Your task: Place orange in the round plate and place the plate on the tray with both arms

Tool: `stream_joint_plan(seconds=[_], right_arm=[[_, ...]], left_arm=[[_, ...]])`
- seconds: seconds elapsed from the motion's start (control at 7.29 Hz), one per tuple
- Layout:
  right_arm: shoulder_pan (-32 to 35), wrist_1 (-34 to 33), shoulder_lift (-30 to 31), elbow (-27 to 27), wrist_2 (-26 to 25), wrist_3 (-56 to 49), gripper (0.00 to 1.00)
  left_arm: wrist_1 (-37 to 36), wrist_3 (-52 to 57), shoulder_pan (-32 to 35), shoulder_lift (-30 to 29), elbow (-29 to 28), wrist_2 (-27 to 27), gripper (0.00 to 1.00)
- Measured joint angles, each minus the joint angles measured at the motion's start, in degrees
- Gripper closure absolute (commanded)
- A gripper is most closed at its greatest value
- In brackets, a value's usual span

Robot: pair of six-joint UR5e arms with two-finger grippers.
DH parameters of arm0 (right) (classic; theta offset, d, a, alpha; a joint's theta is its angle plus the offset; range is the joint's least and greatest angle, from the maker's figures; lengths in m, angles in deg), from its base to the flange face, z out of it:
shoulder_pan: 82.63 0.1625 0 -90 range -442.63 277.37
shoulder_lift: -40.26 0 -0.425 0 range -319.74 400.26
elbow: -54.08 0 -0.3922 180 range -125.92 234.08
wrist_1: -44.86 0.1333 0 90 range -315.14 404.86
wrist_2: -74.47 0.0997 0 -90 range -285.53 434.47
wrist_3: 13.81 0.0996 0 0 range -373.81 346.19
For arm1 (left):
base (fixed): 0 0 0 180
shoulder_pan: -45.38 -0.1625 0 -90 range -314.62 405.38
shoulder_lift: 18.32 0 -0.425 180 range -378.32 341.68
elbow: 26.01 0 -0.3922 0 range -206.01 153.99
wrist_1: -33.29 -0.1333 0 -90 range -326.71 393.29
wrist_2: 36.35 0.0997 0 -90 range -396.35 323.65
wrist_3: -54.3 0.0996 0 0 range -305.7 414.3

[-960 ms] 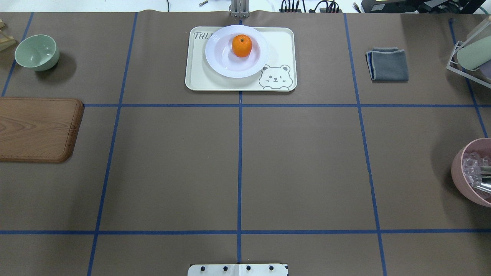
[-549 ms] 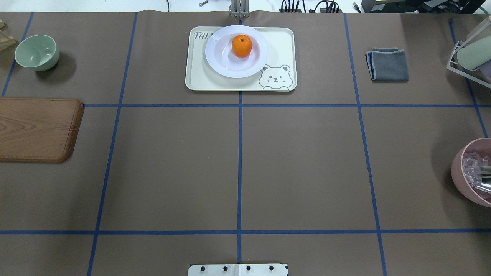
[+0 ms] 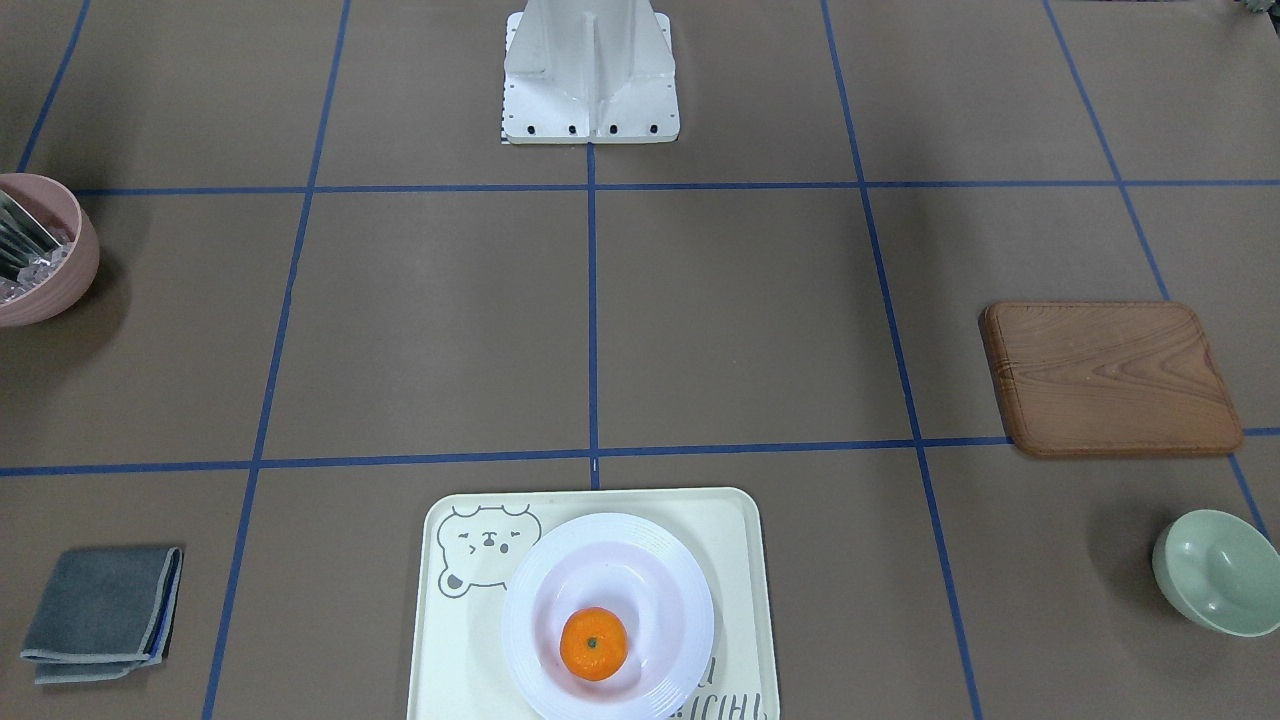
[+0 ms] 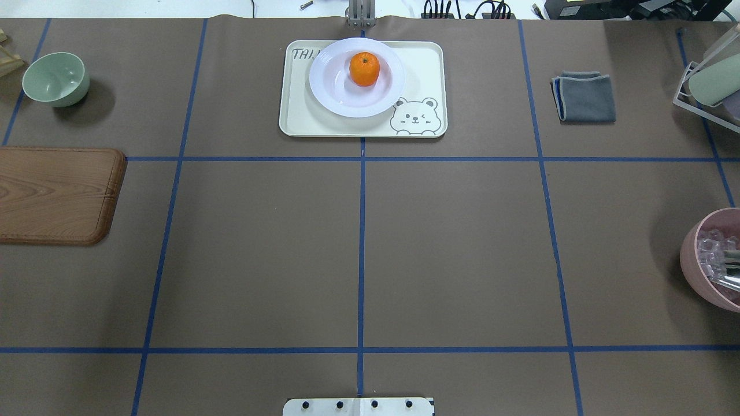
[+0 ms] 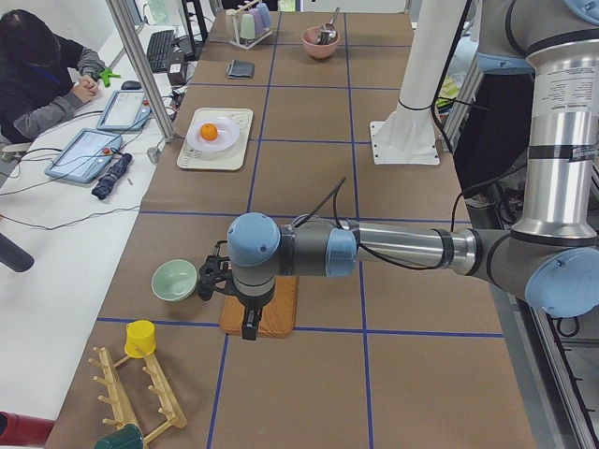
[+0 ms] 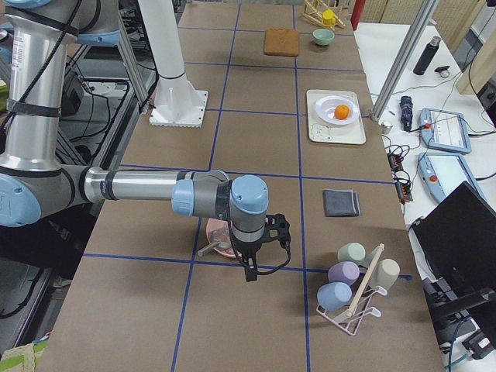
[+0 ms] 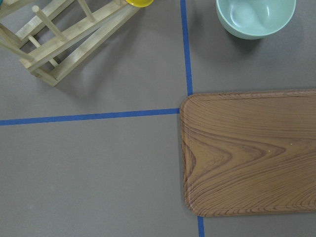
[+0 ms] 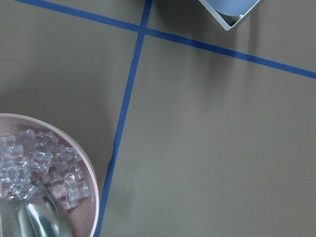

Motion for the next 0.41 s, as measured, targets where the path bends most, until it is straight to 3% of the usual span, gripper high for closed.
stream_joint_plan(seconds=[0.41], right_arm=[[0.0, 0.04, 0.05, -0.53, 0.76, -0.11, 0.0]], left_arm=[[0.0, 0.06, 0.04, 0.05, -0.16, 0.0, 0.02]])
